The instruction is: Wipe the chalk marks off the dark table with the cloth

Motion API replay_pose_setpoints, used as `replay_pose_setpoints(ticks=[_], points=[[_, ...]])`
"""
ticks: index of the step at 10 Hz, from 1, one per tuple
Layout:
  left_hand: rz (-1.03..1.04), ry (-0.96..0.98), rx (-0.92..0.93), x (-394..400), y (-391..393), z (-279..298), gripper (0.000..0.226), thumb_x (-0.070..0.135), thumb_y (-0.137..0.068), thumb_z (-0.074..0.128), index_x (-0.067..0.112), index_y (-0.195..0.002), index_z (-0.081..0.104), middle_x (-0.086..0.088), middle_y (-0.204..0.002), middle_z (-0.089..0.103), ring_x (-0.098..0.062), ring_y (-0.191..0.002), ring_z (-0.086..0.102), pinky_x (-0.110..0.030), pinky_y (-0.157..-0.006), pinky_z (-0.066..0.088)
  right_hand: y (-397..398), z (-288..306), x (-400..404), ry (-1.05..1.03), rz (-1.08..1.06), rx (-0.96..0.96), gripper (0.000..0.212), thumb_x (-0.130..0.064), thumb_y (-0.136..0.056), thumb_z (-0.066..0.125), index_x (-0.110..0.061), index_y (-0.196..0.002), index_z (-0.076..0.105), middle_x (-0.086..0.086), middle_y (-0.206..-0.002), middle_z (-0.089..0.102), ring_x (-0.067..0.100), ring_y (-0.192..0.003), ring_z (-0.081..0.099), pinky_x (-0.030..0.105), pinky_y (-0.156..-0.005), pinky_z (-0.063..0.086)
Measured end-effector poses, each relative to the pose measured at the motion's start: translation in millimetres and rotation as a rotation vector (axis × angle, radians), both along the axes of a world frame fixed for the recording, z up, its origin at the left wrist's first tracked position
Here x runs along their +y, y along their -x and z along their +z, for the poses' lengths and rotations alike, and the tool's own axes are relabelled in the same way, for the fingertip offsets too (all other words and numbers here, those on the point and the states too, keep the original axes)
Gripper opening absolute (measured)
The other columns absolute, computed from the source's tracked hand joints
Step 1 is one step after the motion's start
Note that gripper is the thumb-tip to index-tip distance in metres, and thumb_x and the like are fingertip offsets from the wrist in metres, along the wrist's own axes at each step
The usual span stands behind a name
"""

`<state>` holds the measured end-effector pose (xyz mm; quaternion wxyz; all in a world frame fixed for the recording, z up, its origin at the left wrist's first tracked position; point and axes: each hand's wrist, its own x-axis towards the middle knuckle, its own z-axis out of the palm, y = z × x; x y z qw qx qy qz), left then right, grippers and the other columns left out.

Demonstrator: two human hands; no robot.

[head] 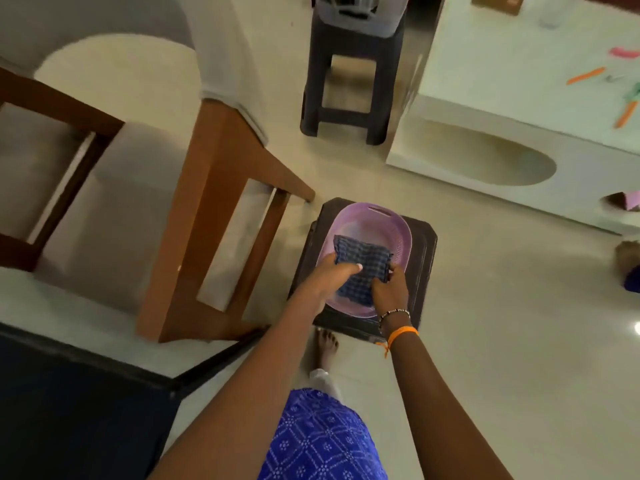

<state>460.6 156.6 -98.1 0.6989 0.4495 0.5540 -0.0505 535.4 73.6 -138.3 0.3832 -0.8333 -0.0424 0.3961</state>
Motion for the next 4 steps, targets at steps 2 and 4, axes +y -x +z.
replay_pose_setpoints(ticks=[2, 4], points=[[0.057, 0.010, 0.026, 15, -31, -59, 0.028, 0.016, -0.086, 0.059, 0.014, -0.114, 0.053, -0.004, -0.106, 0.059, -0.013, -0.085, 0.057, -0.024, -0.071, 0.048, -21, -50, 35, 0.020, 0.075, 0.035, 0.042, 0.001, -0.089, 0.046, -0.004, -0.131, 0.047, 0.017, -0.128, 0.057, 0.033, -0.117, 0.053, 0.046, -0.102, 0.044], [0.036, 0.016, 0.102, 14, -31, -87, 0.027, 0.022, -0.083, 0.060, 0.022, -0.109, 0.056, 0.006, -0.092, 0.060, -0.010, -0.084, 0.056, -0.022, -0.071, 0.045, -29, -72, 45, 0.116, 0.194, 0.087, 0.039, -0.007, -0.093, 0.044, -0.002, -0.132, 0.046, 0.019, -0.133, 0.053, 0.035, -0.121, 0.051, 0.046, -0.104, 0.041]])
